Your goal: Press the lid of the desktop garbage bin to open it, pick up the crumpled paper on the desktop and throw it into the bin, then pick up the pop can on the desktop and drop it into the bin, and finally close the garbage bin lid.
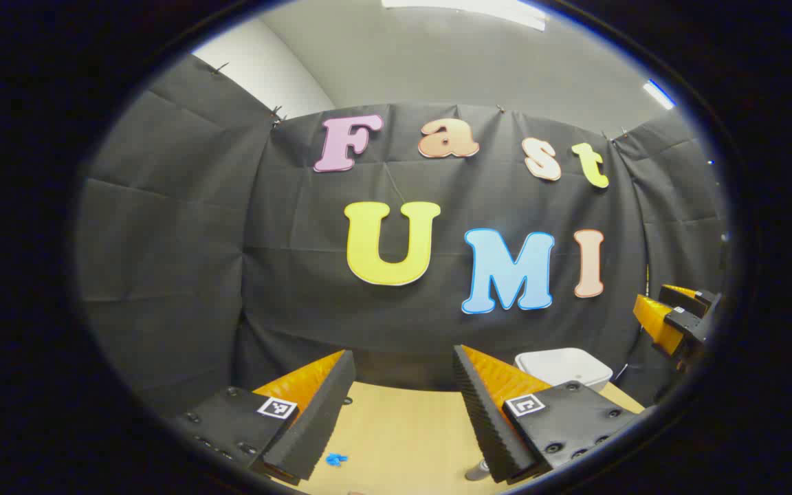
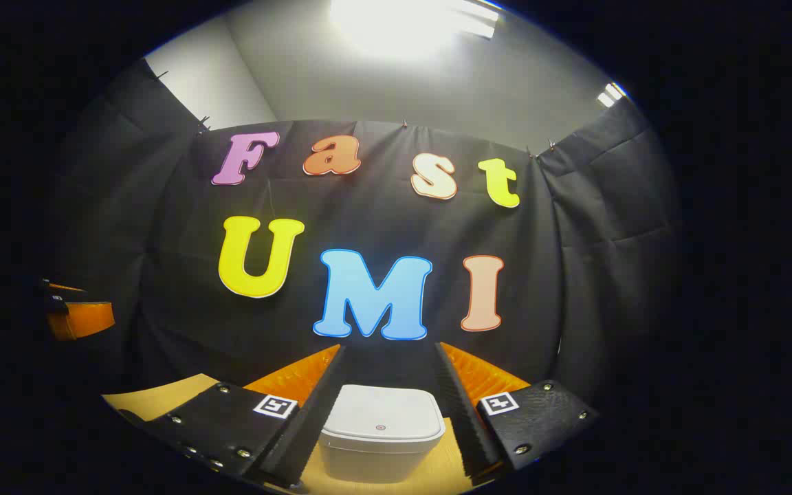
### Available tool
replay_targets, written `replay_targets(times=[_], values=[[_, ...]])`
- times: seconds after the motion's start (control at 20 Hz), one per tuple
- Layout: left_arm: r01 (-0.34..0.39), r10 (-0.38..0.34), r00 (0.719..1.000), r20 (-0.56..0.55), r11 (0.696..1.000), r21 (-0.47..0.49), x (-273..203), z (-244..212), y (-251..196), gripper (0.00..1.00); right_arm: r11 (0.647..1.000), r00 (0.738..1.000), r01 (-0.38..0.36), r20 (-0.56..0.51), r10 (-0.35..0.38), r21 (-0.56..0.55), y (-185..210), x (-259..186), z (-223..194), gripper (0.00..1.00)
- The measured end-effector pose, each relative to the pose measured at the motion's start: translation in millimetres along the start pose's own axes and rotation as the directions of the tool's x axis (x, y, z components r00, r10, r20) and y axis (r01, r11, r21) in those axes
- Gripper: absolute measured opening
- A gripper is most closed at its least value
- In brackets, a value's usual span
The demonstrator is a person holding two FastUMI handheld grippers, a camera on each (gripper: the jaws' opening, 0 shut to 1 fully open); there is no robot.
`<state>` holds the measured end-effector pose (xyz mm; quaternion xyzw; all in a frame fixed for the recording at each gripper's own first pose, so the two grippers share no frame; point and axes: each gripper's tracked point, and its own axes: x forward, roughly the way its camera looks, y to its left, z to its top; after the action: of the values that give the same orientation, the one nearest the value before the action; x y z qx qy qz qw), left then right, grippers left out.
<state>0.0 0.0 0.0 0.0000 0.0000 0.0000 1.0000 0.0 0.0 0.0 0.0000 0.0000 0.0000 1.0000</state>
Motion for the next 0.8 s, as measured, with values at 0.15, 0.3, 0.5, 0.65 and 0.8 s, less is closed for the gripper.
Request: replay_targets(times=[0.15, 0.3, 0.5, 0.65, 0.8], values=[[0.0, 0.0, 1.0, -0.002, 1.0, 0.0, -3.2, 0.3, -3.0, 0.94, 1.0, 0.999, -0.028, -0.017, 0.028, 0.007, 6.8, 3.6, -5.1, 0.67], [-0.004, 0.004, 1.0, -0.011, 1.0, -0.001, -2.2, -1.8, -4.5, 0.95, 0.998, 0.998, -0.052, -0.042, 0.053, 0.029, 13.4, 4.8, -12.0, 0.52], [-0.006, 0.006, 1.0, -0.021, 1.0, 0.004, -2.3, -5.5, -5.6, 0.94, 0.996, 0.995, -0.084, -0.051, 0.086, 0.035, 19.3, 8.3, -15.4, 0.46], [0.003, -0.003, 1.0, -0.029, 1.0, 0.021, 0.0, -7.8, -9.7, 0.94, 0.995, 0.995, -0.086, -0.051, 0.088, 0.055, 18.9, 10.8, -20.2, 0.46], [0.025, -0.024, 0.999, -0.035, 0.999, 0.034, 4.9, -9.1, -17.1, 0.99, 0.993, 0.994, -0.075, -0.069, 0.081, 0.091, 18.4, 16.1, -27.4, 0.46]])
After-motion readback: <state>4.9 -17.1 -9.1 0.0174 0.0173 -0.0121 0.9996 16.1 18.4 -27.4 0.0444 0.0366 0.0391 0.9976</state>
